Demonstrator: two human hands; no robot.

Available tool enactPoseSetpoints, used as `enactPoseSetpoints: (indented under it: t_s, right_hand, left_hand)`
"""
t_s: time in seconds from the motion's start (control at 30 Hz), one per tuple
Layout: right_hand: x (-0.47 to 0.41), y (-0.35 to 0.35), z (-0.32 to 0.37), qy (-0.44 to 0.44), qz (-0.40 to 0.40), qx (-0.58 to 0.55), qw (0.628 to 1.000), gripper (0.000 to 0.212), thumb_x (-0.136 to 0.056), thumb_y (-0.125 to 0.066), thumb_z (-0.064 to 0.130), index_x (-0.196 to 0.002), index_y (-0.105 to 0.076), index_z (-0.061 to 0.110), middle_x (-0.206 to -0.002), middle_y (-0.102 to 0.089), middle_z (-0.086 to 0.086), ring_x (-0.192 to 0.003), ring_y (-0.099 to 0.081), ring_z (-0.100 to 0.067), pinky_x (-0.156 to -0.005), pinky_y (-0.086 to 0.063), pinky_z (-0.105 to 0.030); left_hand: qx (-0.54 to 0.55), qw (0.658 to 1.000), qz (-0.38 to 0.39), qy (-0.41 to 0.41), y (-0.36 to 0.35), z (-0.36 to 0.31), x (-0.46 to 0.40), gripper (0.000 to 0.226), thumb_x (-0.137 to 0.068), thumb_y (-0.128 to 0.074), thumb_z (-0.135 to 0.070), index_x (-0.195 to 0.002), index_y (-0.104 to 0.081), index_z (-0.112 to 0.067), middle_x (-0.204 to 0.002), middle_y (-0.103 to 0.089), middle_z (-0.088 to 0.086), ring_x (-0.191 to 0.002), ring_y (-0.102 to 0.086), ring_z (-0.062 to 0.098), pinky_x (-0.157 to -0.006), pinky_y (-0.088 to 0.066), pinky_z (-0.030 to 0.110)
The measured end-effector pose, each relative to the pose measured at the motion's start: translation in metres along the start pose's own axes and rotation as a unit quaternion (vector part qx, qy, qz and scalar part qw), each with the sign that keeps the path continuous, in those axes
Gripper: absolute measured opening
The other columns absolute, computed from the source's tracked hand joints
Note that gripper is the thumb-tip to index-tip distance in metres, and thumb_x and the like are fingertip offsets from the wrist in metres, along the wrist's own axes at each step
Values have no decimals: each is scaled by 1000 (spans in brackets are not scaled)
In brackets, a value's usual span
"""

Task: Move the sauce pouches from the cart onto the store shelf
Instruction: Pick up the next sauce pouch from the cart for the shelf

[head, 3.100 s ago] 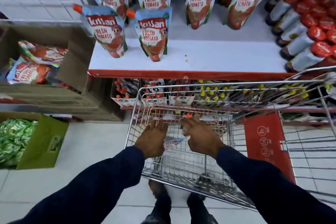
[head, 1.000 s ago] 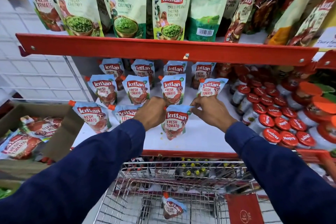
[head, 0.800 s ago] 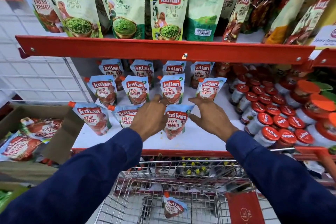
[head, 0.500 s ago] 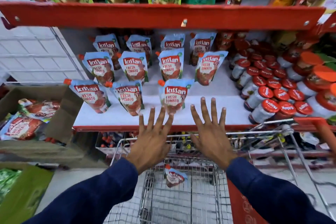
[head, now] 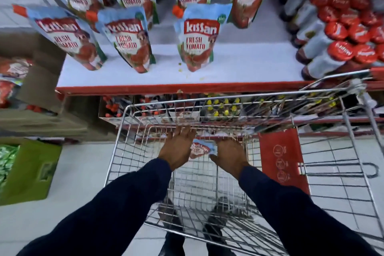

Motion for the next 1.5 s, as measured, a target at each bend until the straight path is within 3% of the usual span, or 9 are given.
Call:
enactPoseSetpoints:
  t_s: [0.17,0.3,0.53,0.7,0.87,0.97,1.27,1.4,1.5]
  right_hand:
    - [-15,-21,-10,-49,-31,-46,997,32,-89,-61,39,-116,-68,22,-110,-70,-6,-104,-64,-29,-79,-48,-34]
    - [-24,-26,-19,-69,-52,-89,992,26,-88,-63,30,-111,-73,23,-104,-73,-6,-103,-64,-29,-74,-44,-32]
    - [-9,6,-21,-11,-77,-91,993,21,-86,-66,29,-104,-76,24,-98,-77,0,-96,-67,-26,-75,-48,-31]
    - [25,80,-17,35,-93,-80,992,19,-86,-67,34,-101,-77,28,-93,-78,3,-89,-69,-23,-73,-51,-34]
    - [60,176,-11,56,-115,-96,987,17,-80,-77,35,-95,-76,29,-87,-76,12,-75,-66,-8,-65,-46,-23]
    - [71,236,-14,68,-164,-67,982,17,-77,-77,34,-93,-76,29,-87,-76,9,-78,-66,-12,-65,-40,-23]
    - [73,368,-49,89,-316,-58,943,15,-75,-76,35,-87,-78,28,-83,-78,6,-80,-71,-17,-69,-56,-35]
    - [55,390,-68,85,-334,-47,938,15,-79,-76,35,-91,-79,26,-85,-79,5,-78,-71,-20,-63,-45,-28]
    - [42,396,-79,80,-338,-36,937,14,-82,-75,33,-93,-78,25,-86,-78,4,-80,-70,-22,-61,-37,-26]
  left_hand:
    - [22,1000,-10,-16,-16,8,-29,53,-85,-55,5,-136,-50,-8,-141,-53,18,-130,-50,42,-101,-50,56]
    - [40,998,-41,-27,-10,3,-34,41,-89,-53,6,-127,-59,-6,-122,-62,18,-108,-62,38,-86,-55,43]
    - [53,995,-61,-49,10,-10,-7,29,-85,-53,8,-110,-62,-4,-107,-63,16,-94,-63,35,-79,-57,45]
    - [100,985,-128,-54,62,-27,29,26,-85,-66,-3,-109,-67,-13,-109,-63,6,-94,-63,24,-74,-55,33]
    - [121,971,-193,-71,148,-51,64,33,-83,-71,-8,-114,-66,-13,-113,-65,7,-99,-63,27,-81,-56,41]
    - [118,959,-242,-91,202,-64,73,27,-87,-64,-10,-113,-67,-16,-108,-67,4,-92,-64,24,-79,-56,38]
    - [108,927,-337,-125,324,-110,51,13,-90,-62,-16,-102,-67,-16,-99,-71,8,-92,-65,29,-72,-47,32]
    - [101,928,-341,-107,350,-121,20,14,-89,-61,-13,-100,-69,-12,-99,-72,11,-92,-65,32,-69,-37,29]
    - [82,935,-332,-92,356,-128,-2,13,-88,-60,-12,-95,-69,-6,-91,-71,17,-87,-65,36,-66,-46,35]
Point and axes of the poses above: each hand's wrist, its own x-axis away from the middle knuckle, its own y-axis out of the back of the hand, z = x × y, the point moved 8 cm from there along -x, towards the middle knuckle
